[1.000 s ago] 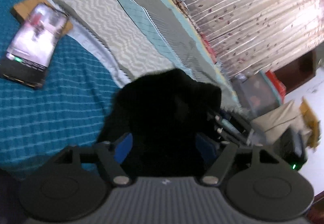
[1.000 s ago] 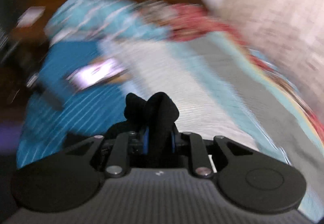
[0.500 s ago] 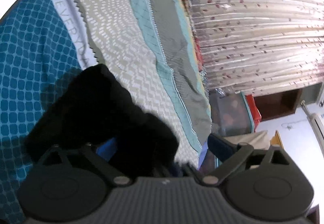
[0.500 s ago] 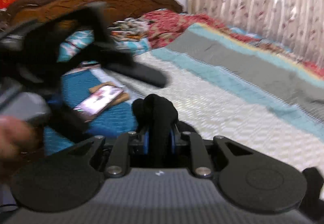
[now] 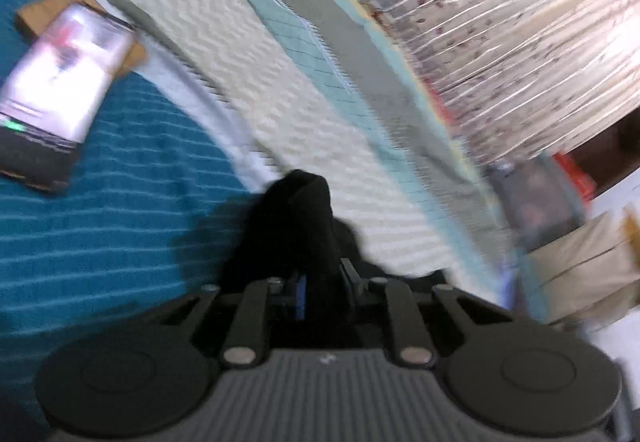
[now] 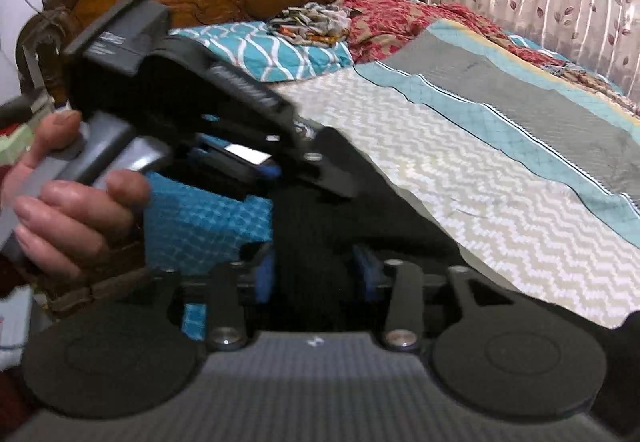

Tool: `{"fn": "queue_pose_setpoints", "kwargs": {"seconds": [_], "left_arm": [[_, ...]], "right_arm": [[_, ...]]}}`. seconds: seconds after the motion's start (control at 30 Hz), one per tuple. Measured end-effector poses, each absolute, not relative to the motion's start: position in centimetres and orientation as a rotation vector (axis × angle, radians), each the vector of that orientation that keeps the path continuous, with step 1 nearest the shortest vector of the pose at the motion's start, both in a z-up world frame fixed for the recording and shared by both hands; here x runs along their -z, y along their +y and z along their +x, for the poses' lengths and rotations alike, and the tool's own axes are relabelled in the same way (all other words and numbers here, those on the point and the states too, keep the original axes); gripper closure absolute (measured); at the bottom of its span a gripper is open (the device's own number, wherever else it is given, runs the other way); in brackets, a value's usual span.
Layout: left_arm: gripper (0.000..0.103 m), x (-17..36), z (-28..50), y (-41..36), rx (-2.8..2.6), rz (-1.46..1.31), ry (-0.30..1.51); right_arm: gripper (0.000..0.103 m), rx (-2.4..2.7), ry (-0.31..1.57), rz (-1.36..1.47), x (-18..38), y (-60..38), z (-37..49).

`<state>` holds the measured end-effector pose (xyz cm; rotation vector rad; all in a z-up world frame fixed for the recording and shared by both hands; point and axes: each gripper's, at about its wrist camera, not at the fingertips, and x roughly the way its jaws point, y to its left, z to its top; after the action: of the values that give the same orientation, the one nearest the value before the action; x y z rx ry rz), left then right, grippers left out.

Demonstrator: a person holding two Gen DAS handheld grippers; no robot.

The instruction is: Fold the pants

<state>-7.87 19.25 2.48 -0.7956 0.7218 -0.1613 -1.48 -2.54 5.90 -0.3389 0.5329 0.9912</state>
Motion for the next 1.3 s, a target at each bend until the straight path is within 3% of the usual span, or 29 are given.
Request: {"fn": "queue_pose_setpoints", "kwargs": {"seconds": [0.17, 0.23, 0.27, 0.3, 0.37, 0.4, 0.53, 0.77, 0.8, 0.83, 0.87, 0.97, 1.17, 1.23, 1.3], "left_arm": [[0.079, -0.9, -10.0, 18.3, 0.072, -0.645, 0.837], [0.066, -2.4, -10.9, 18.7, 0.103, -0.624, 0.816], [0.049, -3.2, -11.4, 19.1, 0.116, -0.626, 0.788], [0.039, -4.1, -12.1, 19.7, 0.134, -0.631, 0.742], [0.033, -5.7, -12.7, 21.1, 0.156, -0.633, 0.661], [0.025, -6.4, -12.2, 21.4, 0.153, -0.632, 0.640], [0.018, -6.7, -7.9, 22.5, 0.151, -0.580, 0.667], [0.006, -1.4, -1.2, 17.7, 0.266, -0.560, 0.916], [0.010, -1.2, -1.3, 16.4, 0.236, -0.516, 0.905], [0.021, -1.1, -1.6, 15.1, 0.192, -0.440, 0.884], [0.053, -1.0, -1.8, 14.2, 0.145, -0.374, 0.875], [0.077, -1.1, -3.3, 15.5, 0.021, -0.430, 0.802], [0.077, -0.1, -4.9, 15.1, -0.140, -0.405, 0.759], [0.072, -0.5, -4.8, 14.4, -0.162, -0.364, 0.758], [0.056, -0.9, -5.0, 14.7, -0.164, -0.385, 0.773]], "right_arm": [[0.053, -1.042, 0.692, -0.448, -3.0, -2.2, -2.0], [0.053, -1.039, 0.690, -0.473, -2.7, -2.3, -2.5], [0.053, -1.036, 0.692, -0.460, -2.9, -2.5, -2.5], [0.053, -1.034, 0.698, -0.434, -3.3, -2.8, -2.4], [0.048, -1.028, 0.703, -0.367, -4.3, -3.6, -2.0], [0.047, -1.022, 0.701, -0.331, -4.8, -4.2, -1.9], [0.047, -0.960, 0.740, -0.222, -4.7, -6.1, -1.4], [0.047, -0.840, 0.821, -0.096, -3.7, -9.2, -0.9], [0.047, -0.816, 0.831, -0.096, -3.5, -9.6, -0.8], [0.047, -0.796, 0.842, -0.088, -3.4, -10.1, -0.4], [0.047, -0.769, 0.860, -0.070, -3.1, -10.6, -0.1], [0.047, -0.712, 0.915, 0.019, -2.0, -12.1, 1.0], [0.046, -0.706, 0.913, 0.064, -2.0, -12.2, 1.1], [0.046, -0.702, 0.913, 0.058, -1.9, -12.2, 1.1], [0.046, -0.704, 0.909, 0.053, -2.2, -12.2, 1.0]]}}
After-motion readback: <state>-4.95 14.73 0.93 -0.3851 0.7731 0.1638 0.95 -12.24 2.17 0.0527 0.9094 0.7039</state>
